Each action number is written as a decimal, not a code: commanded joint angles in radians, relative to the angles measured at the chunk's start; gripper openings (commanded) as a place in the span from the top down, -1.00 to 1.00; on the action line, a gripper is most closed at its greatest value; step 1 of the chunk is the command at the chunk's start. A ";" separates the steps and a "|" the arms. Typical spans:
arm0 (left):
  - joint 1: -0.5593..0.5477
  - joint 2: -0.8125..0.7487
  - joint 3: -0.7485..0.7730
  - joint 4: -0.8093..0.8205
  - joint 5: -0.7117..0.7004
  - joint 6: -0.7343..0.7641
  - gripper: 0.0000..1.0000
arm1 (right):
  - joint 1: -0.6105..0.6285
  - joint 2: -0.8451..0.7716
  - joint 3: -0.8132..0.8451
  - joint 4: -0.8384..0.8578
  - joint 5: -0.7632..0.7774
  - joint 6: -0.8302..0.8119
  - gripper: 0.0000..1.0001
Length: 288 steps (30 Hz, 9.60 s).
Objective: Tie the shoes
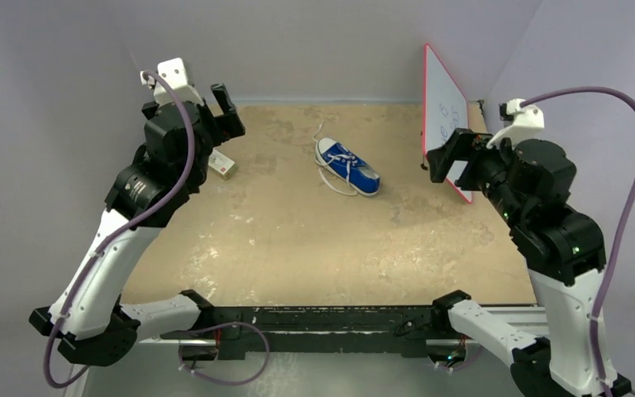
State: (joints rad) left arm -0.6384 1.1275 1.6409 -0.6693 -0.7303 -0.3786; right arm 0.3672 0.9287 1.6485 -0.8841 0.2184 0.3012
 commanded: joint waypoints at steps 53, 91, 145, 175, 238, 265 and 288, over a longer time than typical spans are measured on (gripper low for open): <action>0.387 0.061 0.117 -0.715 0.443 -0.229 -0.98 | 0.102 1.068 0.128 0.073 0.156 -0.285 -0.18; 0.315 -0.018 0.159 -0.657 0.547 -0.223 -0.98 | 0.286 1.062 0.310 -0.005 0.240 -0.120 1.00; 0.287 0.051 -0.237 -0.522 0.528 -0.348 -0.98 | 0.479 0.512 -0.439 0.455 -0.608 -0.306 -0.34; 0.287 -0.086 0.074 -0.811 0.197 -0.438 -0.98 | 0.763 1.017 -0.316 0.628 -0.730 -1.050 0.14; 0.114 0.379 -0.892 0.731 0.875 0.147 -0.49 | 0.153 0.413 -0.451 0.758 -0.581 0.129 1.00; 0.109 0.363 -0.838 0.844 1.119 -0.180 1.00 | 0.138 0.409 -0.523 0.973 -0.792 0.233 1.00; 0.125 0.262 -0.881 0.856 1.057 -0.279 1.00 | 0.100 0.608 -0.583 1.619 -1.218 0.656 1.00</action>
State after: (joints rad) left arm -0.5224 1.4902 0.7208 0.2394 0.3565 -0.6823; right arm 0.4469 1.5776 1.1351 0.4252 -0.8433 0.8299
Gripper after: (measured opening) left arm 0.006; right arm 0.004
